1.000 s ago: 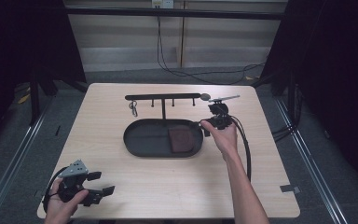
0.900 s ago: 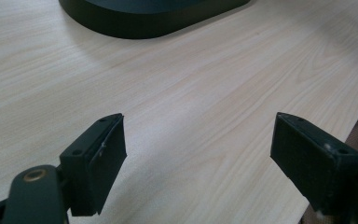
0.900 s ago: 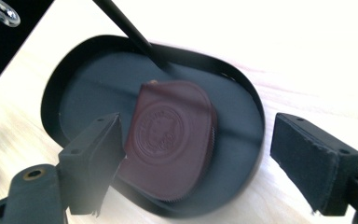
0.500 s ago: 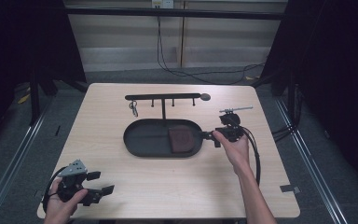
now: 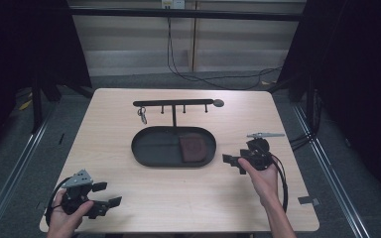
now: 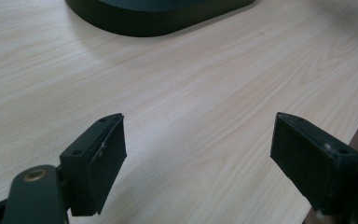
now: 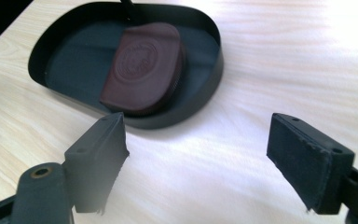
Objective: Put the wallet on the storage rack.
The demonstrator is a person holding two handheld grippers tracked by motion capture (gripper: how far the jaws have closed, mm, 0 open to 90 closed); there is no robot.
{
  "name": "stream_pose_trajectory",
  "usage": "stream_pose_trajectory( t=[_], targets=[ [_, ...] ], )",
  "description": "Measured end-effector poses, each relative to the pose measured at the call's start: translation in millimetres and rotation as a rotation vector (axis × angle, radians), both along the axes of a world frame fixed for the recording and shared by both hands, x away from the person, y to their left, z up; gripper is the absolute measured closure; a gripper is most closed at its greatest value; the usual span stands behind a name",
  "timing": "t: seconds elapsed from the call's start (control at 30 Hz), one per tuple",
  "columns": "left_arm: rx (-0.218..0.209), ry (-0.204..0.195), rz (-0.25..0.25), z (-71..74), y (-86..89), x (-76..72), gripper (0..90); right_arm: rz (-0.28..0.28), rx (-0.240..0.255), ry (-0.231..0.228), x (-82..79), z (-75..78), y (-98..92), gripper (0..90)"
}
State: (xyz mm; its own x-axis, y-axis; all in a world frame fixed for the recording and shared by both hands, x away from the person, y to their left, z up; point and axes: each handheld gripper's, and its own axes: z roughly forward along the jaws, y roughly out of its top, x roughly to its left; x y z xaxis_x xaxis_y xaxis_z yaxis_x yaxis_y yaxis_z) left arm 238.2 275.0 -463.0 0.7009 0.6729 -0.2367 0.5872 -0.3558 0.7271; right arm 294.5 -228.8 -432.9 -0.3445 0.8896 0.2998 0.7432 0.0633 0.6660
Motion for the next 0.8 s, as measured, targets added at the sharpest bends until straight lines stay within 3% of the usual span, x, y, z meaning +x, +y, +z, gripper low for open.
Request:
stream_pose_trajectory(
  t=[0.37,0.5,0.8],
  targets=[
    [0.006,0.006,0.004,-1.1,-0.9,0.4,18.0,-0.012,-0.036,-0.01,-35.1,-8.7,-14.7,18.5],
    [0.004,0.008,0.007,-1.5,-1.5,0.6,18.0,-0.024,-0.045,-0.034,-49.5,-15.9,-14.8,18.1],
    [0.009,0.008,0.008,-1.6,-1.2,0.9,18.0,-0.011,-0.117,-0.012,-79.7,-36.2,-18.8,17.1]
  ],
)
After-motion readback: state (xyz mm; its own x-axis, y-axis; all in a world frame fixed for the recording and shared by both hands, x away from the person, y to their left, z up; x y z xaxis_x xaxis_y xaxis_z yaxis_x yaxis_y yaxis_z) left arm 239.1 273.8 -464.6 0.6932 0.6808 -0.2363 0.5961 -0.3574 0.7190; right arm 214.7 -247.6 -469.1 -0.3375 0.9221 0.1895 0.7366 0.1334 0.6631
